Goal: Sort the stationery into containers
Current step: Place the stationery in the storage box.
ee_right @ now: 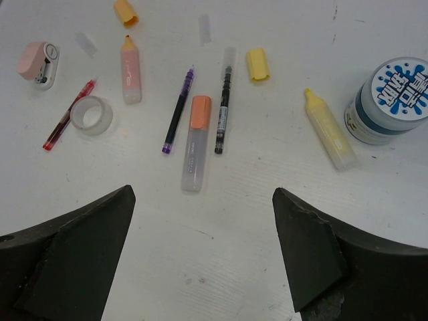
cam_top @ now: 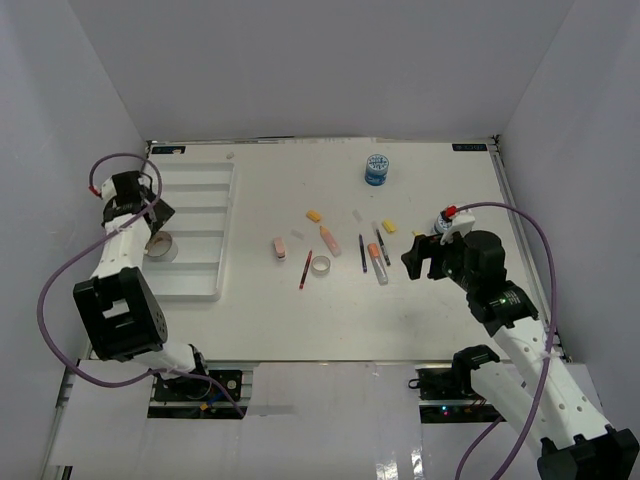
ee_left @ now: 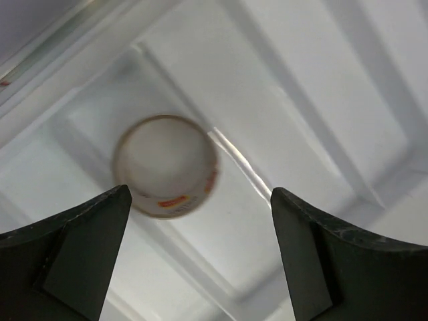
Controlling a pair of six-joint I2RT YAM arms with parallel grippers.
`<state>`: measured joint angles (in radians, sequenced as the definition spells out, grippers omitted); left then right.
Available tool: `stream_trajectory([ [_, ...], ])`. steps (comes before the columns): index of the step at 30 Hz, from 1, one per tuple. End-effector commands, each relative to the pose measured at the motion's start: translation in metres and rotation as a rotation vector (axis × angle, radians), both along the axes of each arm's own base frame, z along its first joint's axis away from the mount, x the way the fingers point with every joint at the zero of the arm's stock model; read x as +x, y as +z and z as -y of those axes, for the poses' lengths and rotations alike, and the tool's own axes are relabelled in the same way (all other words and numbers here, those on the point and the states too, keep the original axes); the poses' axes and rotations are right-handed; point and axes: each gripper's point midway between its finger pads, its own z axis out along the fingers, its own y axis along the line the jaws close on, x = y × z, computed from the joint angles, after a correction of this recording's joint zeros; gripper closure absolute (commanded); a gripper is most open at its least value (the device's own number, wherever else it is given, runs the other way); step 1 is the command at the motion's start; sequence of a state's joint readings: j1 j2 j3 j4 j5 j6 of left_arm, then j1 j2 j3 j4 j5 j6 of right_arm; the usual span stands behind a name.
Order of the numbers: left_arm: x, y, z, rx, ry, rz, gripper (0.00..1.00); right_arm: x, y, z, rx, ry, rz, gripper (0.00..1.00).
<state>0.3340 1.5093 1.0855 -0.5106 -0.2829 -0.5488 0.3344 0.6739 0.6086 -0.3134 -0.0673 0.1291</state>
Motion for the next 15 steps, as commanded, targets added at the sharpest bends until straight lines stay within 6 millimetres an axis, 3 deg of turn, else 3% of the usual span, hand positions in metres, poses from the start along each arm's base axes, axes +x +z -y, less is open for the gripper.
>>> stream_trajectory([
  [1, 0.05, 0.056, 0.062, 0.001, -0.289, 0.144, 0.03, 0.007, 0.026, -0.006, 0.037, 0.007, 0.048, 0.1],
  [2, 0.058, 0.055, 0.08, -0.005, -0.353, 0.137, 0.03, 0.007, 0.026, -0.006, 0.036, 0.006, 0.043, 0.1],
  [3, 0.071, 0.066, 0.114, 0.002, -0.466, 0.156, 0.03, 0.008, 0.025, -0.006, 0.035, 0.003, 0.035, 0.1],
  [5, 0.081, 0.062, 0.159, -0.041, -0.604, 0.149, 0.03, 0.01, 0.022, -0.005, 0.029, -0.005, 0.024, 0.1],
  [6, 0.081, 0.062, 0.202, -0.057, -0.712, 0.144, 0.03, 0.01, 0.021, -0.005, 0.027, -0.009, 0.018, 0.1],
  [7, 0.083, 0.066, 0.223, -0.068, -0.766, 0.143, 0.03, 0.011, 0.021, -0.004, 0.023, -0.016, 0.018, 0.1],
  [8, 0.078, 0.057, 0.259, -0.091, -0.849, 0.112, 0.03, 0.012, 0.02, -0.003, 0.019, -0.02, 0.01, 0.1],
  [11, 0.064, 0.052, 0.311, -0.099, -0.967, 0.062, 0.03, 0.013, 0.019, -0.001, 0.009, -0.03, 0.005, 0.1],
  [12, 0.052, 0.043, 0.342, -0.104, -1.036, 0.035, 0.04, 0.013, 0.019, -0.001, 0.006, -0.033, 0.003, 0.1],
  [14, 0.037, 0.033, 0.365, -0.114, -1.077, -0.011, 0.05, 0.013, 0.018, -0.001, 0.007, -0.032, 0.0, 0.1],
  [15, 0.022, 0.023, 0.386, -0.121, -1.128, -0.049, 0.07, 0.012, 0.018, -0.001, 0.005, -0.031, -0.001, 0.1],
])
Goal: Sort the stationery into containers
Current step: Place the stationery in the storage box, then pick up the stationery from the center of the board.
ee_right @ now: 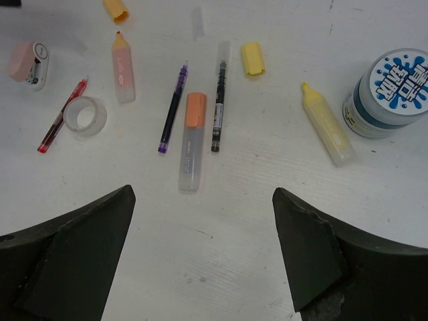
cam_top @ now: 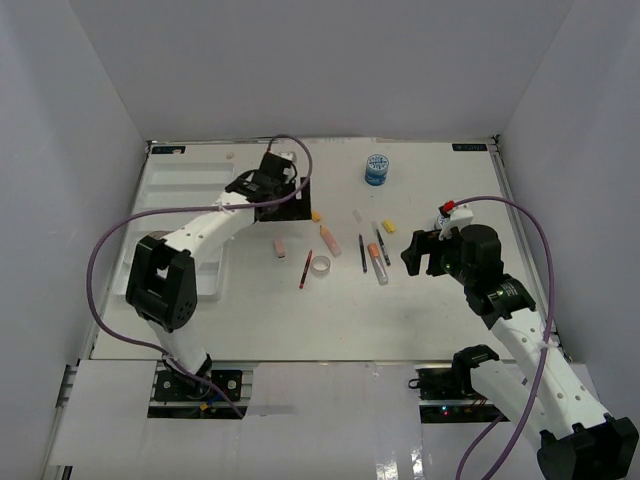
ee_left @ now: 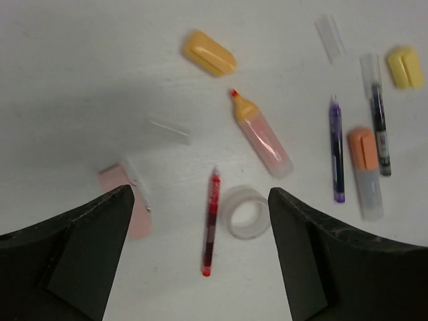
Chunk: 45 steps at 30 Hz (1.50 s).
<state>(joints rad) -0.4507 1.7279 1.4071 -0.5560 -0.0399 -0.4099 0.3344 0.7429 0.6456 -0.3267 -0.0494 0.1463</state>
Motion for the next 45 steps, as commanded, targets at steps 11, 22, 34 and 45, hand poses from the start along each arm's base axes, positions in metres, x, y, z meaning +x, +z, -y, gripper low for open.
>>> stream_trajectory([
  [11, -0.085, -0.061, 0.071, 0.104, -0.145, -0.219, 0.39, 0.002, 0.019, -0.002, 0.02, 0.003, 0.039, 0.1],
  [22, -0.092, -0.086, 0.07, 0.15, -0.131, -0.266, 0.55, -0.002, 0.017, -0.001, 0.023, 0.003, 0.037, 0.1],
  [34, -0.092, -0.098, 0.068, 0.167, -0.112, -0.286, 0.61, -0.005, 0.015, 0.0, 0.022, 0.005, 0.032, 0.1],
  [45, -0.09, -0.111, 0.07, 0.179, -0.106, -0.313, 0.67, -0.006, 0.013, 0.0, 0.02, 0.003, 0.027, 0.1],
])
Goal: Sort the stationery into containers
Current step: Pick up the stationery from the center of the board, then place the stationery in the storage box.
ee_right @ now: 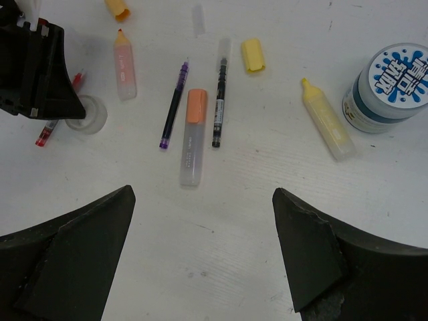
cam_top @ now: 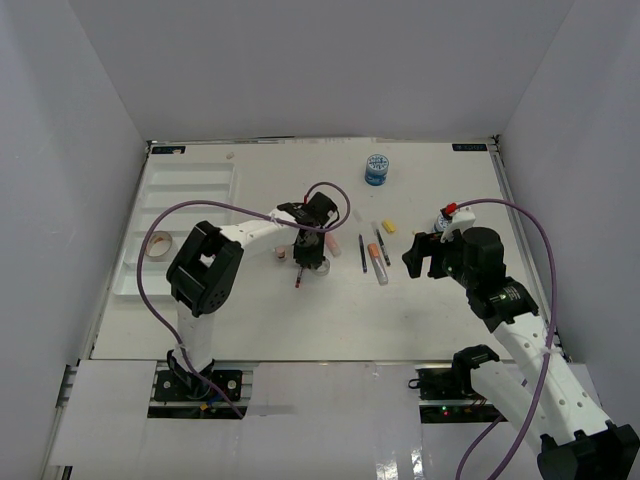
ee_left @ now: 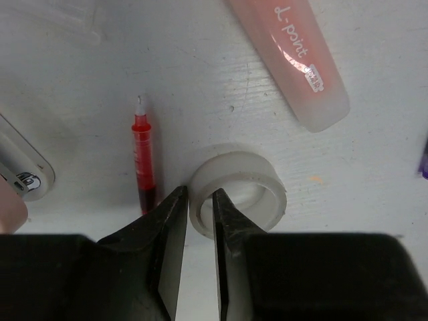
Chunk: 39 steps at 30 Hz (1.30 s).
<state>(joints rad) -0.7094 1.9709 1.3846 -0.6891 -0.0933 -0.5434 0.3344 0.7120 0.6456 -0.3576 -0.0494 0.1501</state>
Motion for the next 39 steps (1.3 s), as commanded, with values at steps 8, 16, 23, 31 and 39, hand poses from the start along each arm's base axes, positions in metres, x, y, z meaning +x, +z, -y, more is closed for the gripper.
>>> stream_trajectory([
  [8, 0.015, 0.038, 0.017, -0.07, 0.008, 0.082, 0.88, -0.001, 0.014, -0.001, 0.018, 0.003, 0.036, 0.1],
  [16, 0.033, 0.075, -0.029, -0.013, 0.126, 0.177, 0.98, -0.001, 0.019, -0.002, 0.014, 0.013, 0.049, 0.1],
  [23, 0.044, 0.092, -0.155, 0.038, 0.408, 0.215, 1.0, -0.003, 0.02, -0.004, 0.017, 0.029, 0.053, 0.1],
  [31, 0.045, 0.097, -0.279, 0.073, 0.678, 0.239, 0.99, -0.004, 0.02, -0.005, 0.023, 0.044, 0.068, 0.1],
  [39, 0.035, 0.061, -0.324, 0.084, 0.783, 0.177, 0.92, -0.007, 0.019, -0.004, 0.024, 0.044, 0.076, 0.1],
])
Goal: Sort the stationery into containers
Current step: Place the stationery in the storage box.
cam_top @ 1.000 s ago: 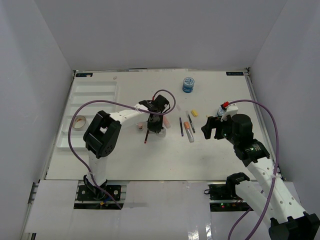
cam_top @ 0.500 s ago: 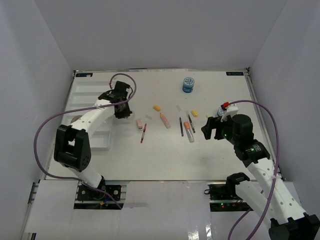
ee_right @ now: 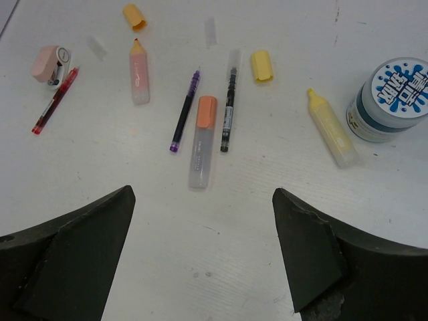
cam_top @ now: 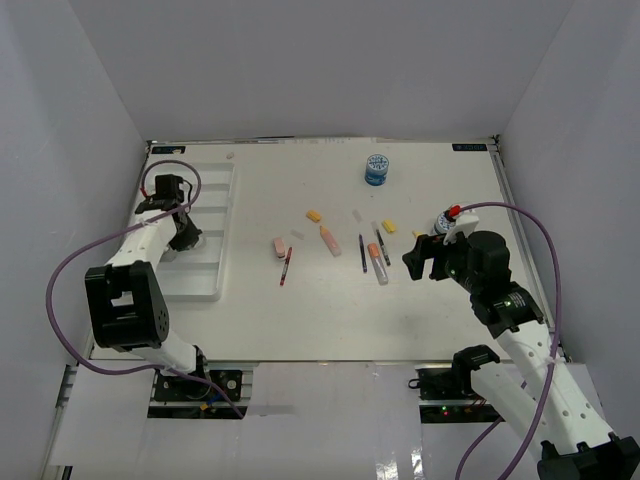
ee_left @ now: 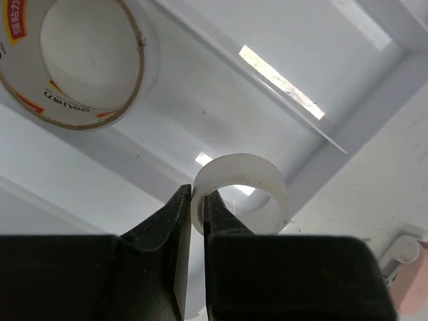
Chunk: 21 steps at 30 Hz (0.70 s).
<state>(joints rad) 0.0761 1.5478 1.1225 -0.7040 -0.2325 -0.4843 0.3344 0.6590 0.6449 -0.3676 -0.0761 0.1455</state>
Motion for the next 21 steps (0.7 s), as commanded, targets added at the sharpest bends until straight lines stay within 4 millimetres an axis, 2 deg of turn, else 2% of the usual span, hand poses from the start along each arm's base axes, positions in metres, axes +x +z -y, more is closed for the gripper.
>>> stream_trajectory([
  [1, -0.002, -0.014, -0.01, -0.03, 0.009, -0.001, 0.89, 0.0, 0.008, -0.003, 0.004, 0.019, 0.038, 0.1],
  [4, -0.001, -0.025, -0.014, -0.042, 0.024, 0.0, 0.82, 0.0, 0.007, -0.002, 0.004, 0.018, 0.036, 0.1],
  [6, 0.003, -0.029, -0.015, -0.048, 0.029, 0.007, 0.73, 0.0, 0.006, -0.003, 0.004, 0.02, 0.031, 0.1],
  [8, 0.005, -0.031, -0.015, -0.049, 0.028, 0.004, 0.65, 0.0, 0.005, -0.003, 0.003, 0.018, 0.028, 0.1],
  [14, 0.009, -0.029, -0.013, -0.056, 0.022, 0.018, 0.53, 0.003, 0.009, -0.002, 0.008, 0.003, 0.016, 0.1],
  [17, 0.007, -0.023, -0.01, -0.066, 0.018, 0.039, 0.45, 0.009, 0.004, 0.005, 0.002, -0.059, -0.006, 0.1],
  [18, 0.007, -0.02, -0.009, -0.076, 0.013, 0.05, 0.43, 0.014, 0.002, 0.014, -0.019, -0.119, 0.002, 0.1],
  [21, 0.005, -0.001, 0.002, -0.113, -0.021, 0.117, 0.32, 0.024, 0.003, 0.03, -0.023, -0.244, -0.012, 0.1],
])
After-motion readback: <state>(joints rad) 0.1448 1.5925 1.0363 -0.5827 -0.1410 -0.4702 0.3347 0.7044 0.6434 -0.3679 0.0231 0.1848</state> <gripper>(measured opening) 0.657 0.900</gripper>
